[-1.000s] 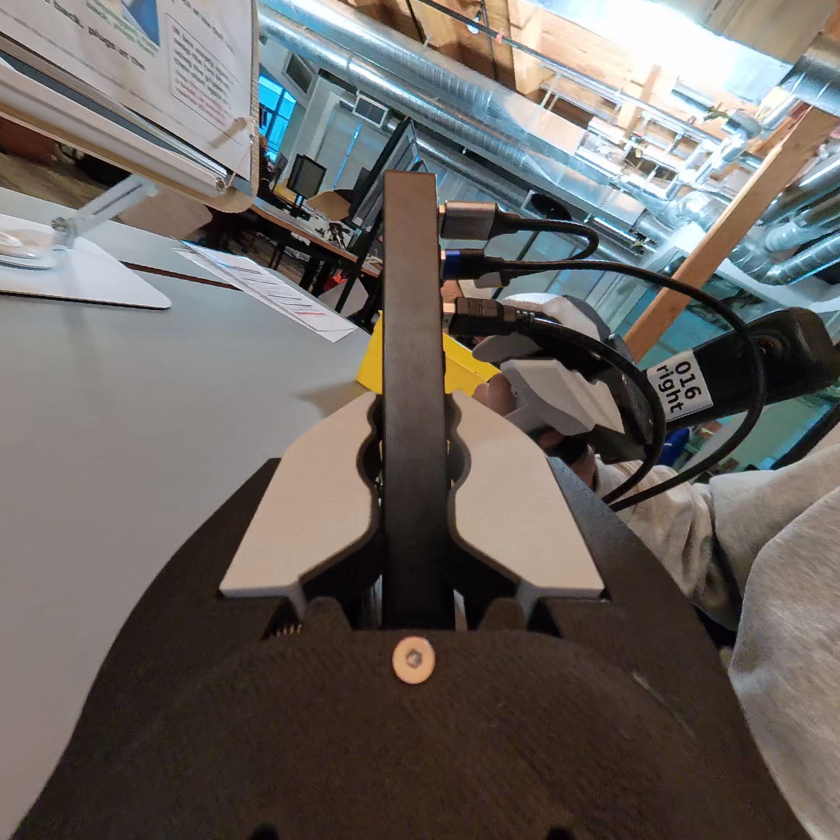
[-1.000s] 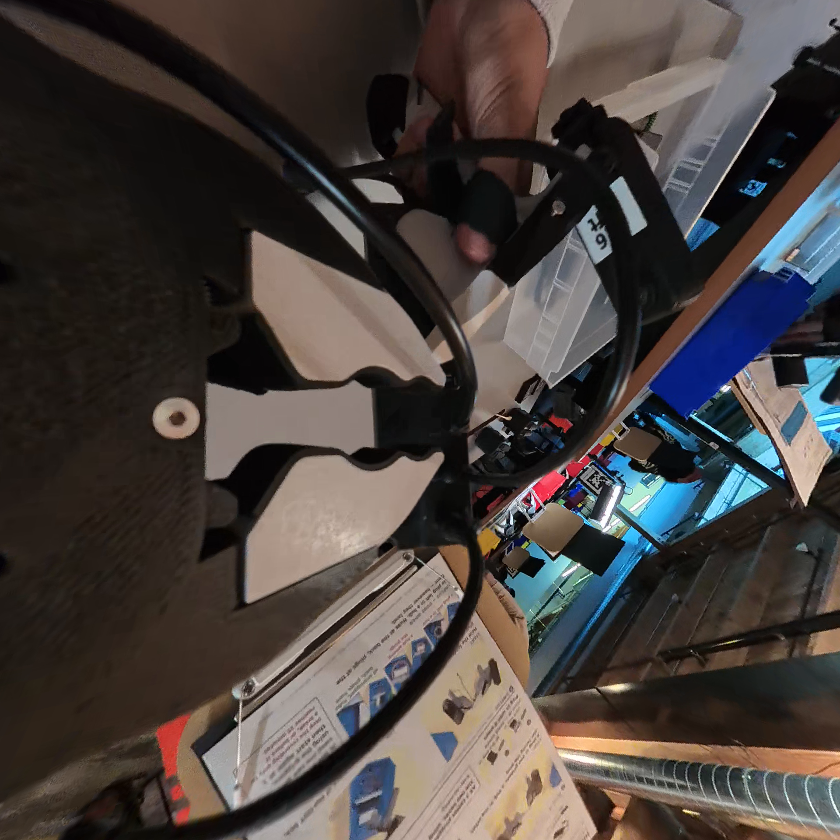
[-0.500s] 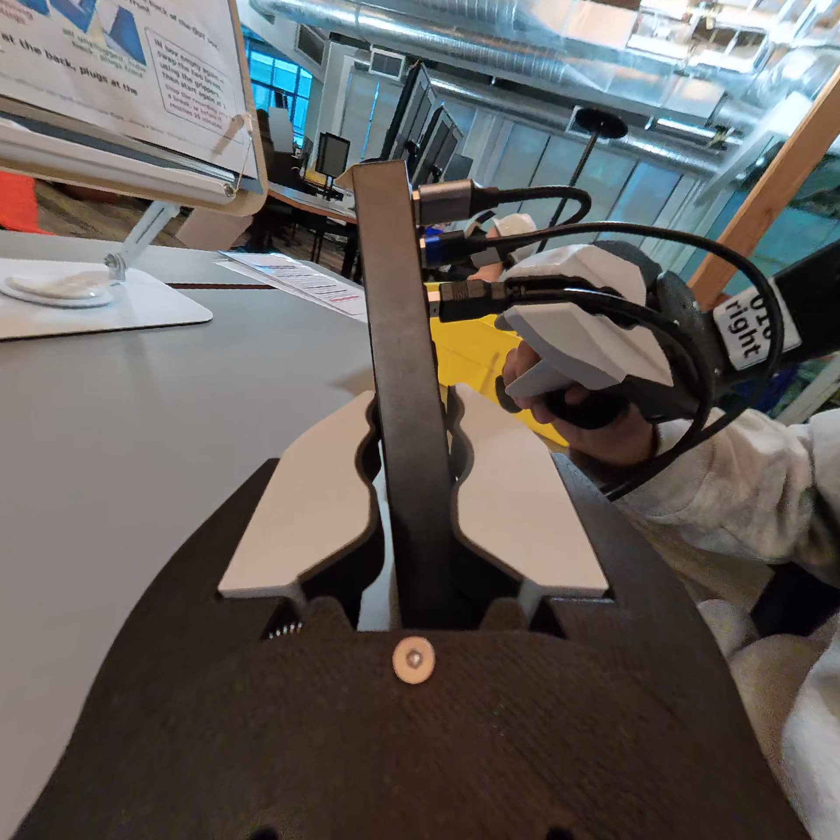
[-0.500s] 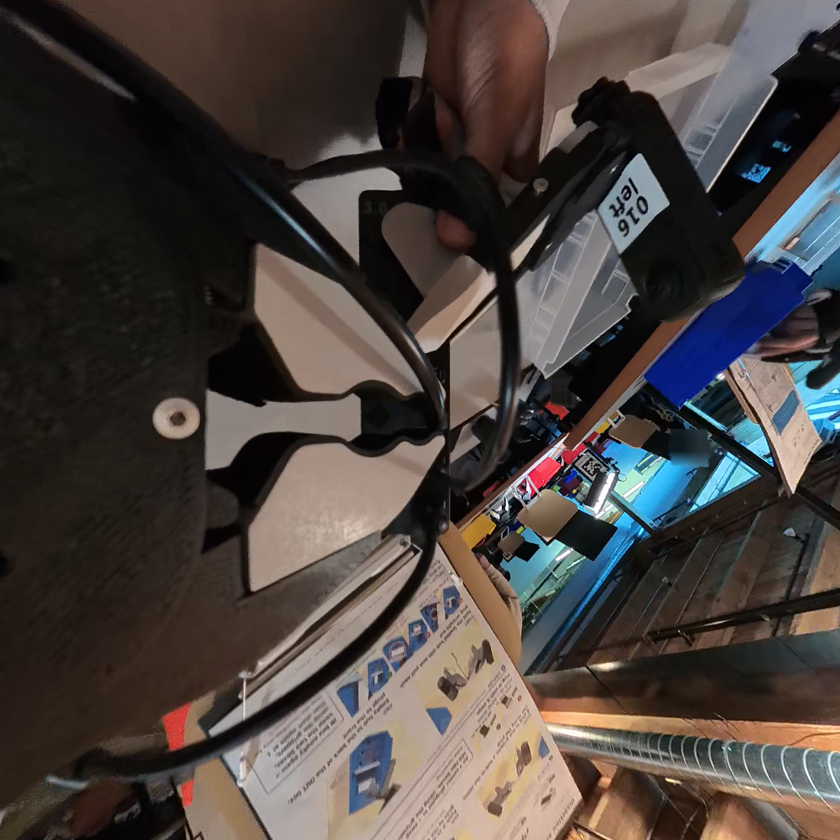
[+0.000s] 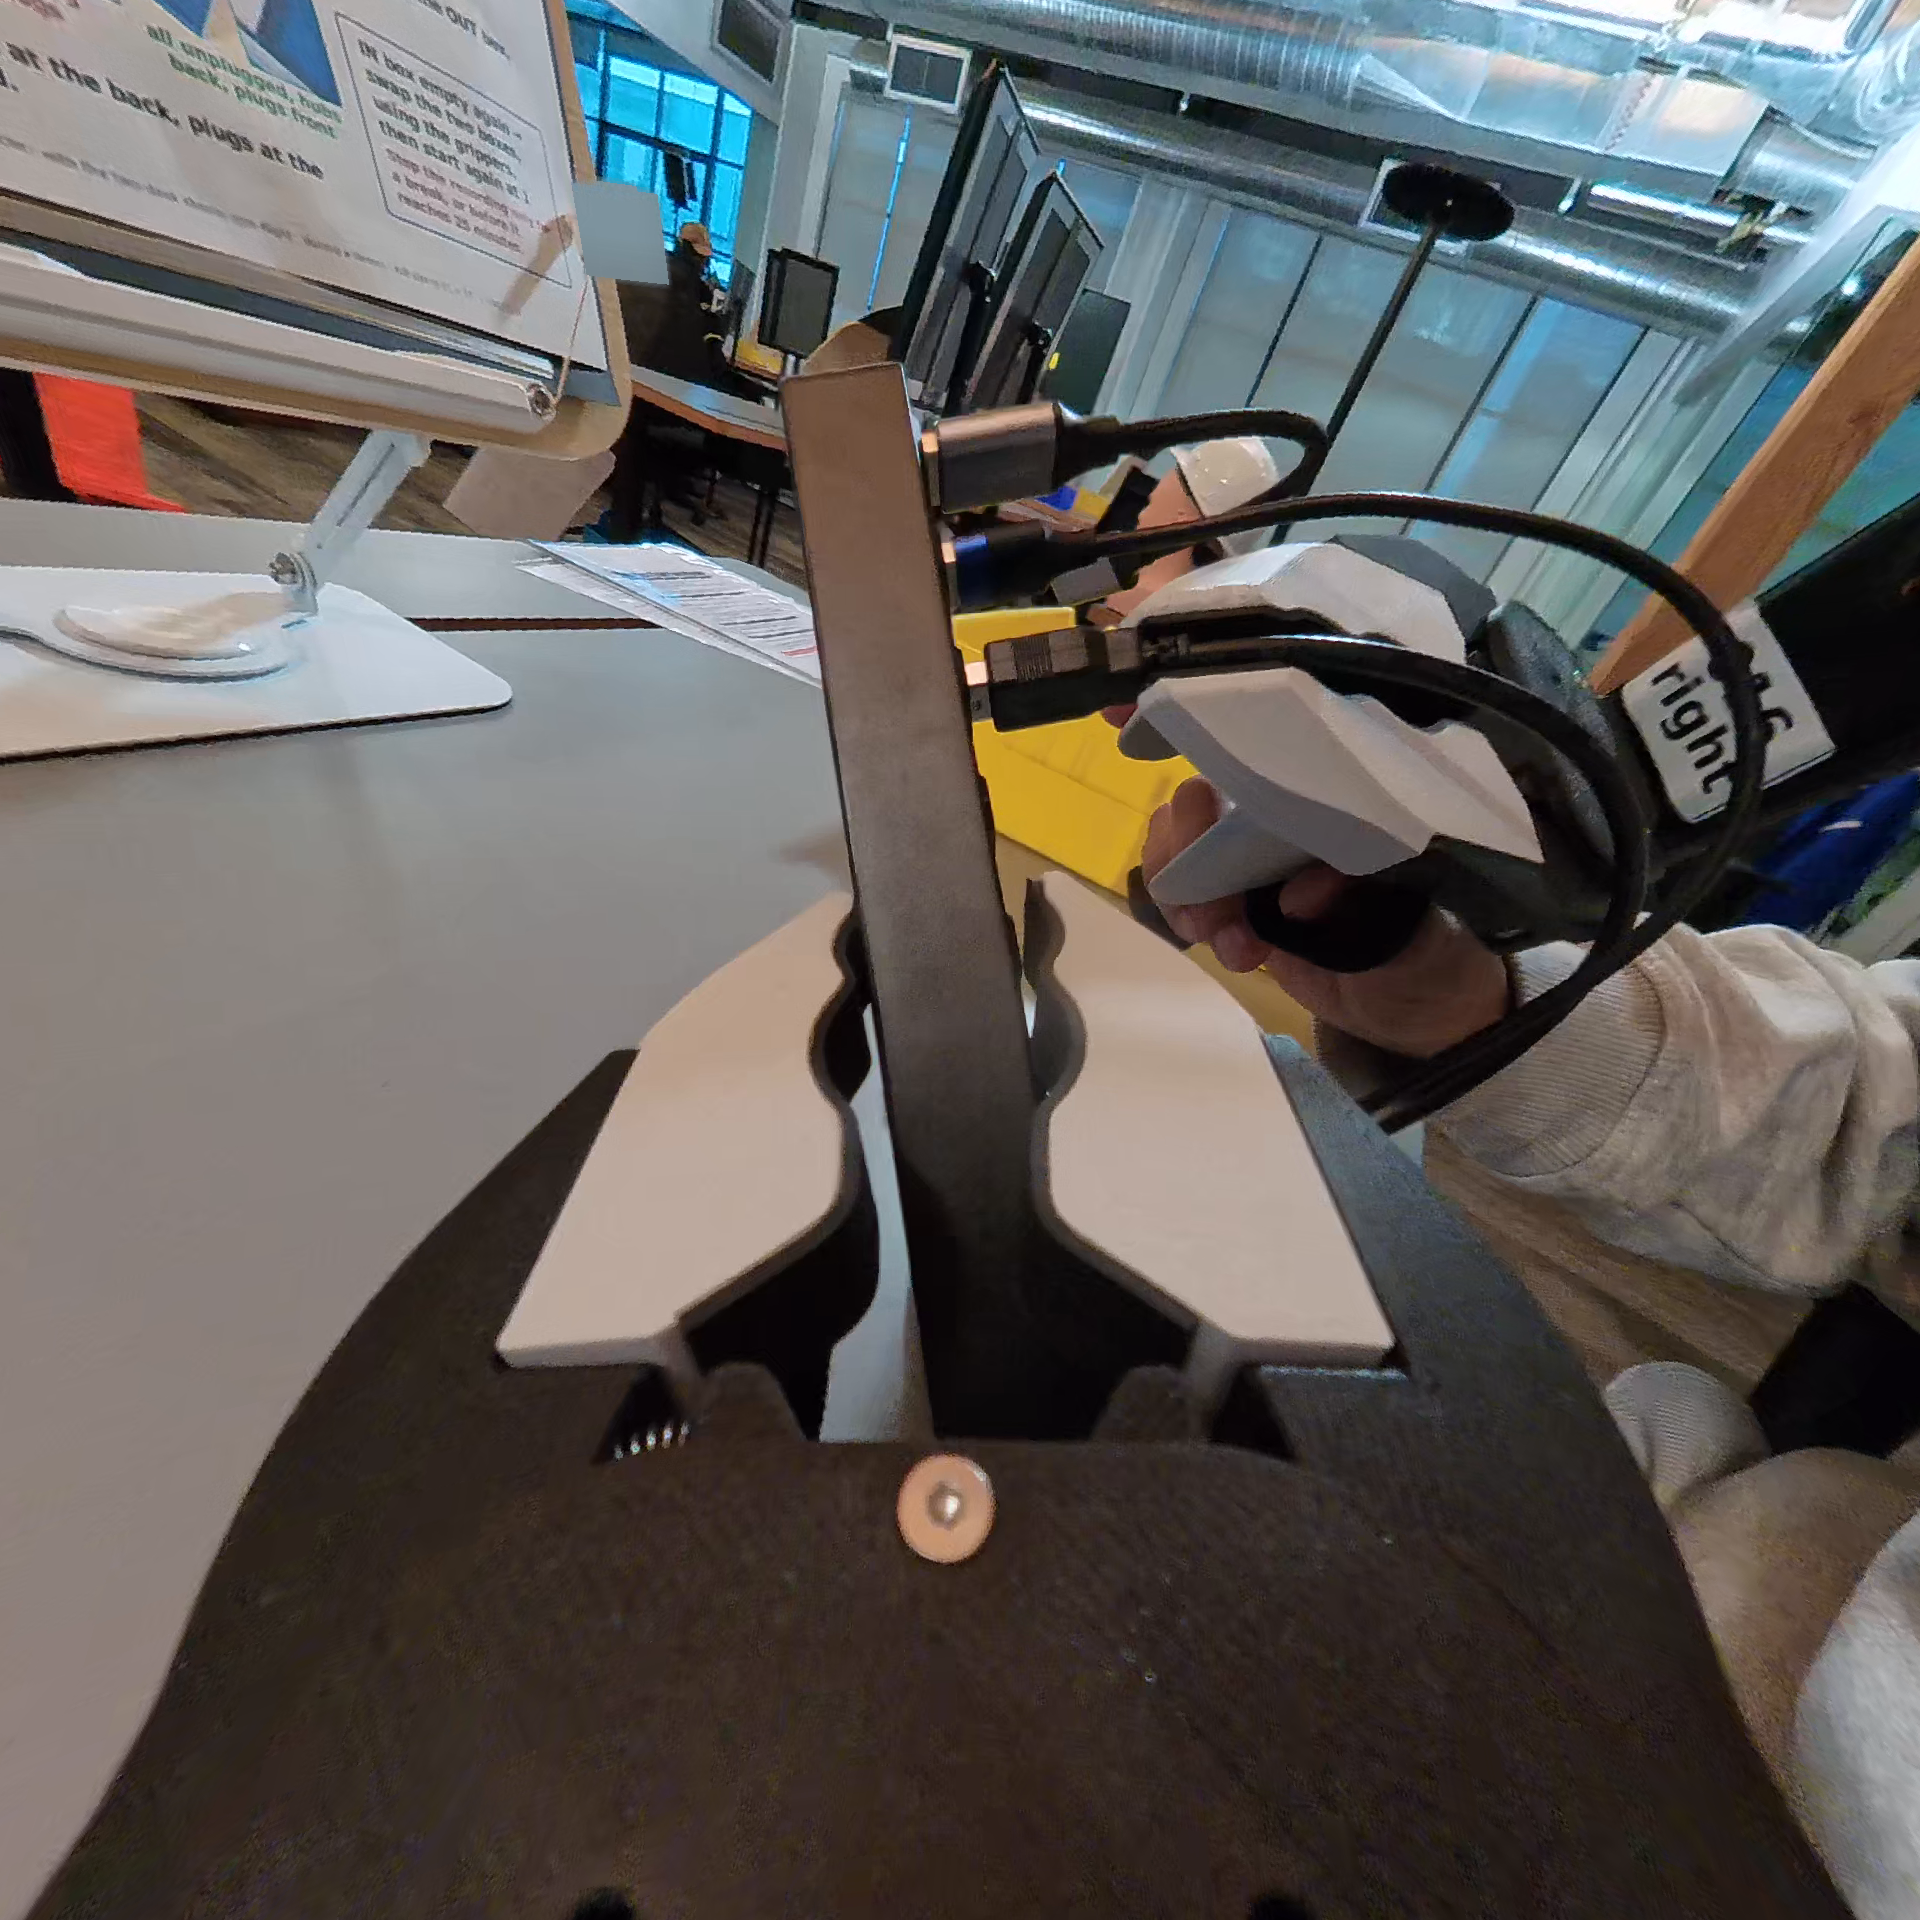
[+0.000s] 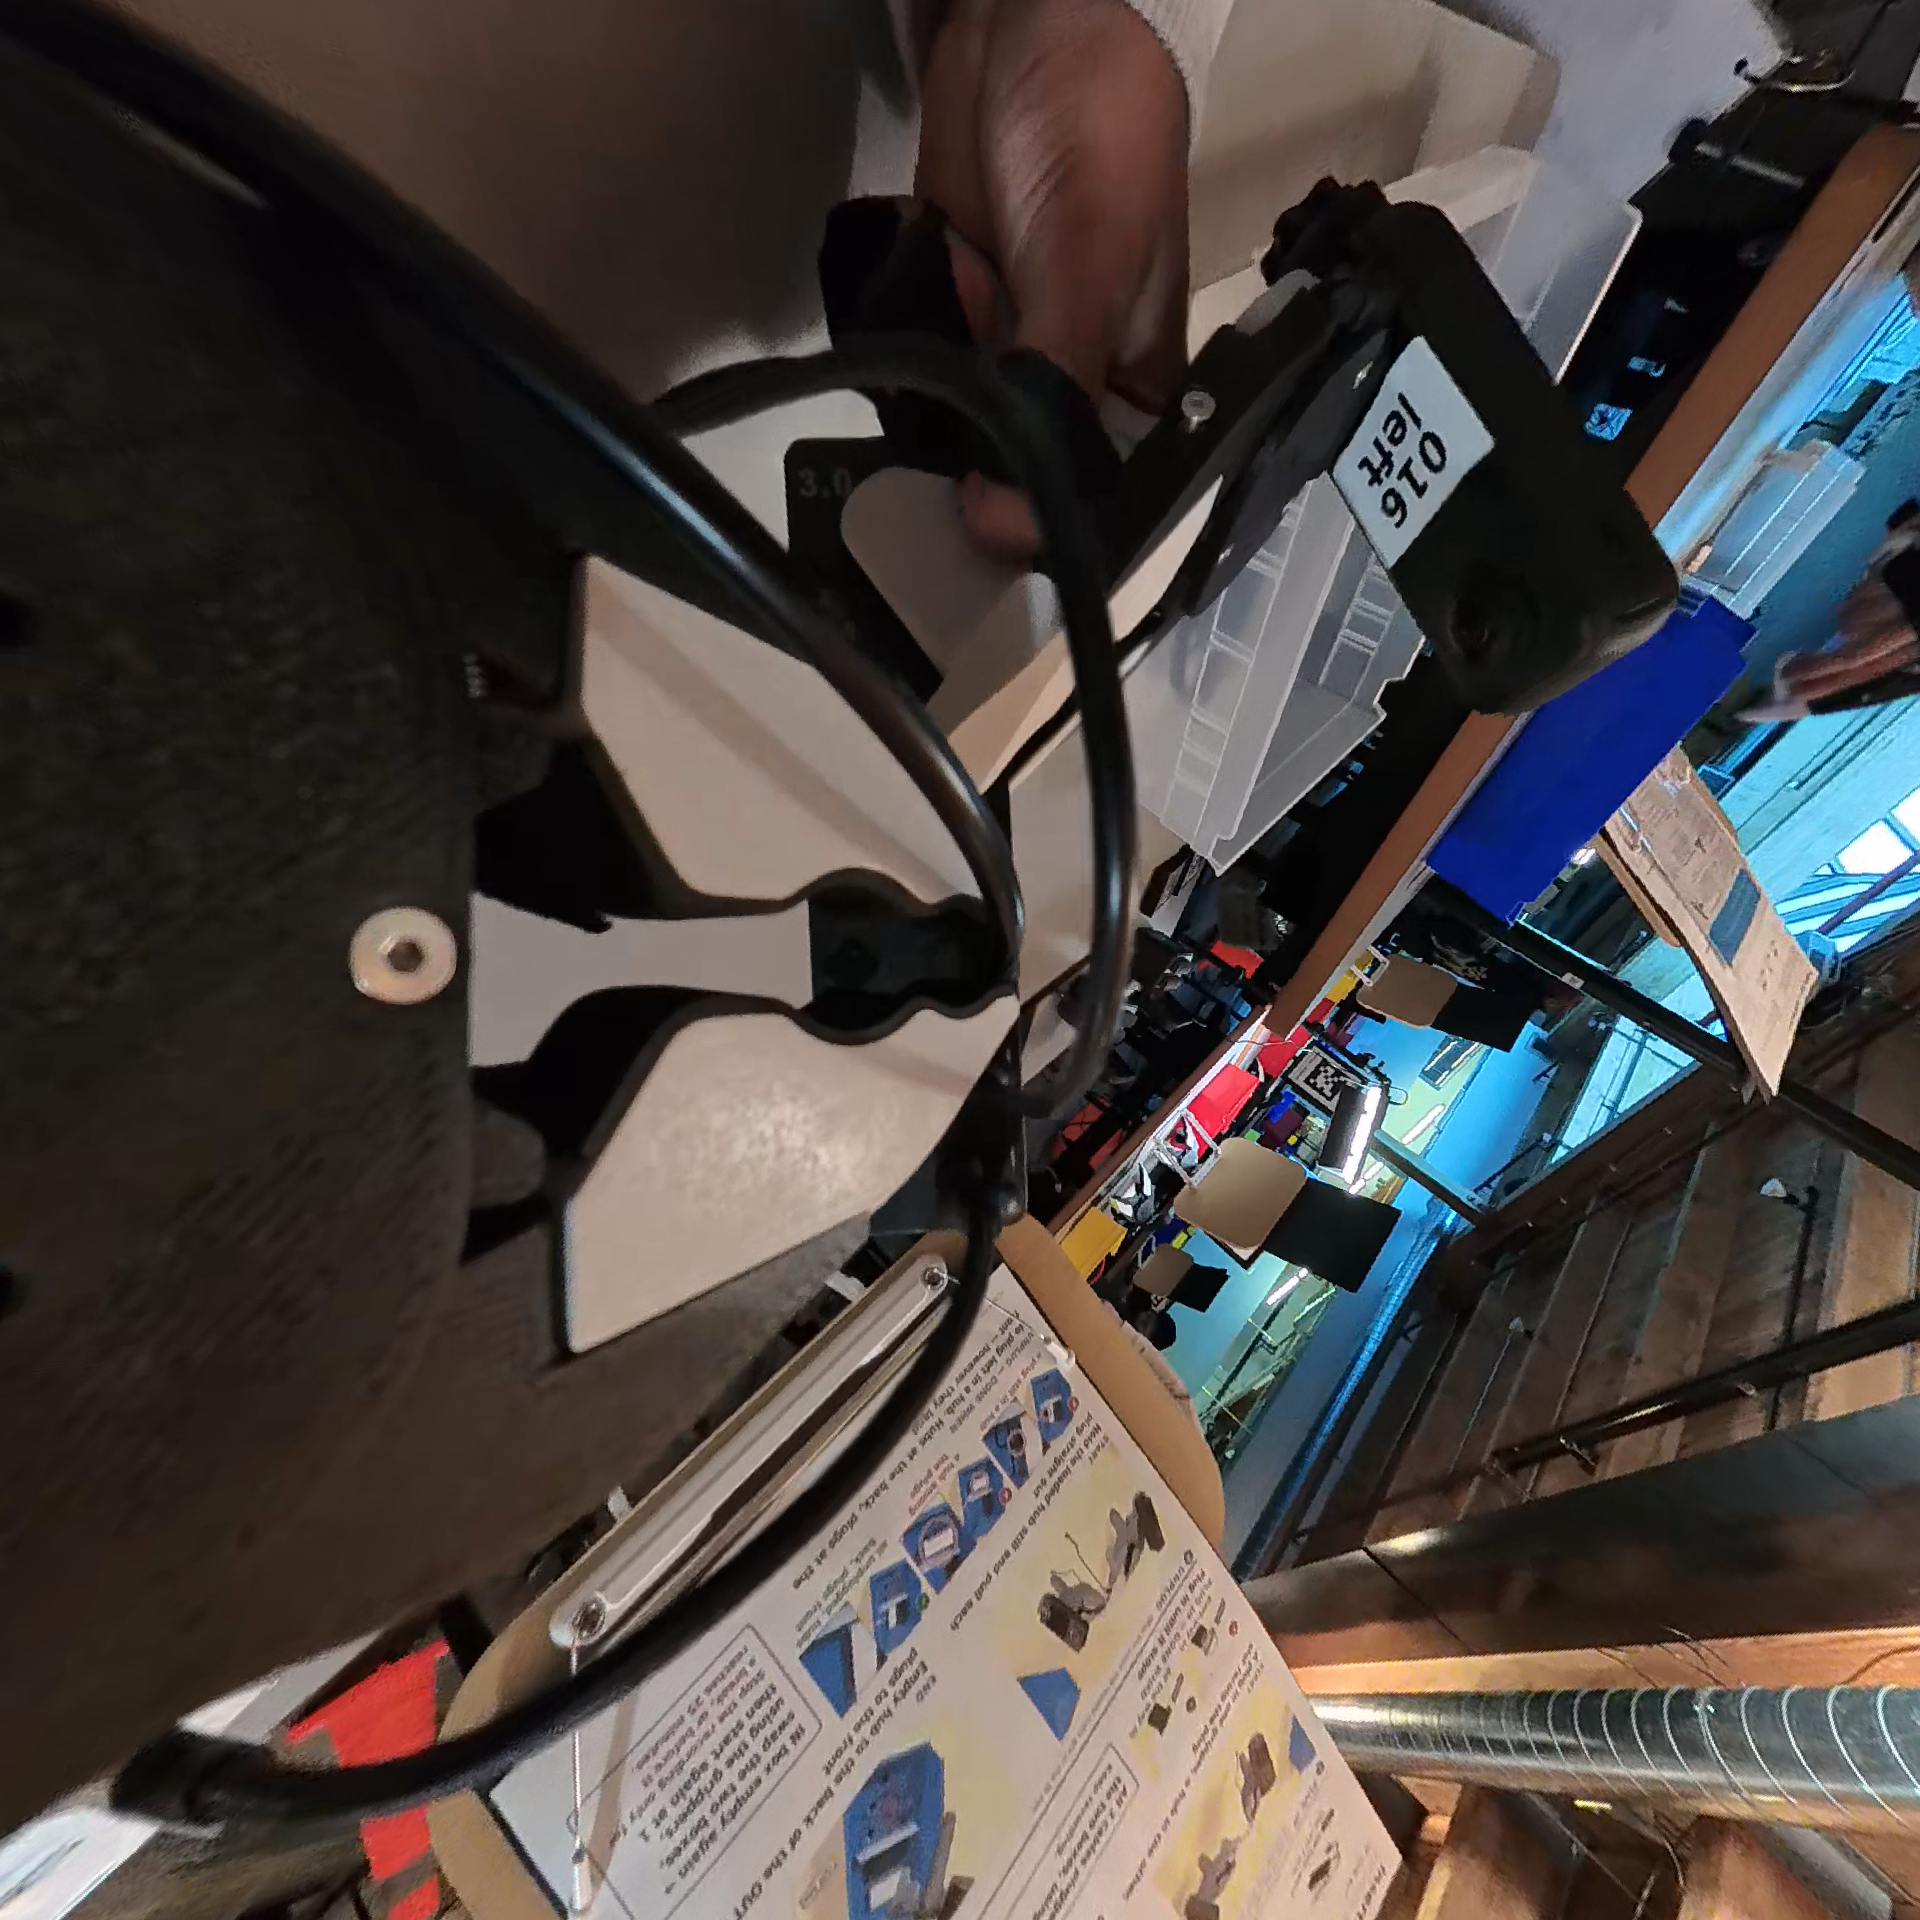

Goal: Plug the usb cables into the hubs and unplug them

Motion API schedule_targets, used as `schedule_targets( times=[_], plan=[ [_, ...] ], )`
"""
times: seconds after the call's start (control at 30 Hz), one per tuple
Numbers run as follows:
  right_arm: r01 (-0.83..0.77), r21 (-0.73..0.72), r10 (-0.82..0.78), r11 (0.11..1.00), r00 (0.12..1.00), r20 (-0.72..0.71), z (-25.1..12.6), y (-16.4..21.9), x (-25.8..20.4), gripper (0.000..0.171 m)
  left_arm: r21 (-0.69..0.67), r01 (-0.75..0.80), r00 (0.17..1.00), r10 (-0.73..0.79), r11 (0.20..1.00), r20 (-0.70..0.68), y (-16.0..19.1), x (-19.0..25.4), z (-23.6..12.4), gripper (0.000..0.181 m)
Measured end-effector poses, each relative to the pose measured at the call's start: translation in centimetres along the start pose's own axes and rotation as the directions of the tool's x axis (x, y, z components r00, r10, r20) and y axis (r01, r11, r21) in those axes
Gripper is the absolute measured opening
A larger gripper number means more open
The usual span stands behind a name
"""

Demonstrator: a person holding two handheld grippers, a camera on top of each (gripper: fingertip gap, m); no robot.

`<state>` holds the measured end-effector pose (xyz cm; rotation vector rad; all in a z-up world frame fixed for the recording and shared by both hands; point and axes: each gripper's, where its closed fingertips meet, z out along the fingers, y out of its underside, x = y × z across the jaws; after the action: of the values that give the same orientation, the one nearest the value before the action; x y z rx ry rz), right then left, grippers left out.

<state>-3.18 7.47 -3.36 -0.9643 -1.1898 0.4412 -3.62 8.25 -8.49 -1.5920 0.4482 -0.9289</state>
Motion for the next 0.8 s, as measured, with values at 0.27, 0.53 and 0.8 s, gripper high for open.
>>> schedule_targets(
  times=[0.27,0.53,0.8],
  plan=[
    [0.004,-0.001,-0.003,1.000,1.000,0.025,0.0,-0.8,0.1,0.012,0.031,0.067,0.994,-0.064,0.997,-0.090,-0.5,0.9,-0.2,0.031],
    [-0.024,-0.109,0.028,0.994,0.999,0.035,0.9,1.4,-0.1,0.010,-0.004,0.093,0.995,-0.093,0.996,-0.033,0.1,-1.0,-0.2,0.030],
    [0.018,-0.175,-0.009,0.984,0.999,0.050,0.9,2.7,0.0,0.018,0.180,0.405,0.914,-0.396,0.896,-0.086,-1.4,-4.1,-2.1,0.029]
  ],
)
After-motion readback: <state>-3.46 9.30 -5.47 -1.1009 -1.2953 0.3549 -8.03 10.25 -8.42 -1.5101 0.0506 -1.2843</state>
